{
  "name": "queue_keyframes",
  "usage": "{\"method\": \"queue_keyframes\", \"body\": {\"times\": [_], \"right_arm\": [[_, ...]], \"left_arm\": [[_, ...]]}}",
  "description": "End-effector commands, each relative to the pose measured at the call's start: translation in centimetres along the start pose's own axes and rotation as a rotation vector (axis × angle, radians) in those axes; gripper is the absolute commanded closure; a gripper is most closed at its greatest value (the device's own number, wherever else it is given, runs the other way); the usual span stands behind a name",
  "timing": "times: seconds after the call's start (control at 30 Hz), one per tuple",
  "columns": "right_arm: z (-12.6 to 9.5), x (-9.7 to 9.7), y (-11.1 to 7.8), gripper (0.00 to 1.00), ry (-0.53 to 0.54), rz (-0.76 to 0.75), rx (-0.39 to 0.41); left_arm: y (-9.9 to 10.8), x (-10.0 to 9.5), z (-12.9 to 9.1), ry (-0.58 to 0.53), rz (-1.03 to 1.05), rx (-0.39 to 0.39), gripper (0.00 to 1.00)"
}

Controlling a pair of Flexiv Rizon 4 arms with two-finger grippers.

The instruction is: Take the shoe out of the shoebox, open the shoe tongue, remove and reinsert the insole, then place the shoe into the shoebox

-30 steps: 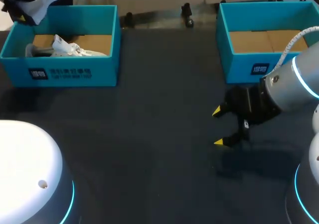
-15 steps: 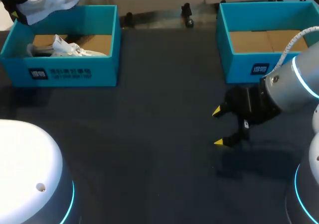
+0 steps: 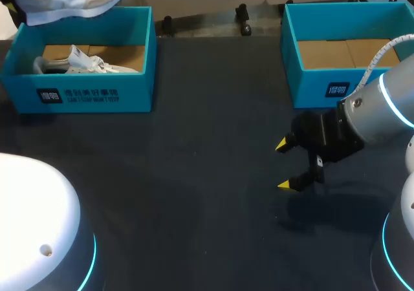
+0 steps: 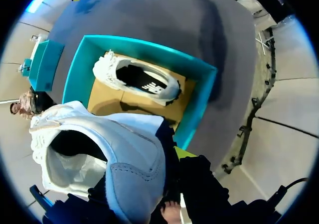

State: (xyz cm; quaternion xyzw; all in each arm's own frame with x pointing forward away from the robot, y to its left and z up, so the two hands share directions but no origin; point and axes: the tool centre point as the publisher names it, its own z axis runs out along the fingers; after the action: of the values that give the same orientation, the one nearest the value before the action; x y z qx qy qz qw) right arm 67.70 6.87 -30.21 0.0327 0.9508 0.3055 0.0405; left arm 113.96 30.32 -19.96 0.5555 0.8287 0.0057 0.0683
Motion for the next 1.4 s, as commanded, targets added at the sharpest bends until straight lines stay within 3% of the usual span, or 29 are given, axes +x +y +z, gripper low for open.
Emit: {"method": "queue_keyframes", "body": {"times": [0.03,0.33,0.8,1.4], "right_arm": [[0.0,0.2,-0.1,0.00,-0.003,-0.001,-0.001],[0.0,0.2,-0.1,0.00,-0.003,-0.001,-0.001],[0.0,0.2,-0.1,0.00,-0.003,-0.001,-0.001],[0.0,0.2,-0.1,0.00,-0.003,-0.001,-0.001]], "left_arm": [[0.8,0.0,-0.1,0.000,-0.001,0.065,1.00],[0.8,0.0,-0.1,0.000,-0.001,0.065,1.00],[2.7,0.9,1.0,0.012,0.227,0.018,1.00],[1.4,0.2,4.0,0.014,0.290,0.024,1.00]]}}
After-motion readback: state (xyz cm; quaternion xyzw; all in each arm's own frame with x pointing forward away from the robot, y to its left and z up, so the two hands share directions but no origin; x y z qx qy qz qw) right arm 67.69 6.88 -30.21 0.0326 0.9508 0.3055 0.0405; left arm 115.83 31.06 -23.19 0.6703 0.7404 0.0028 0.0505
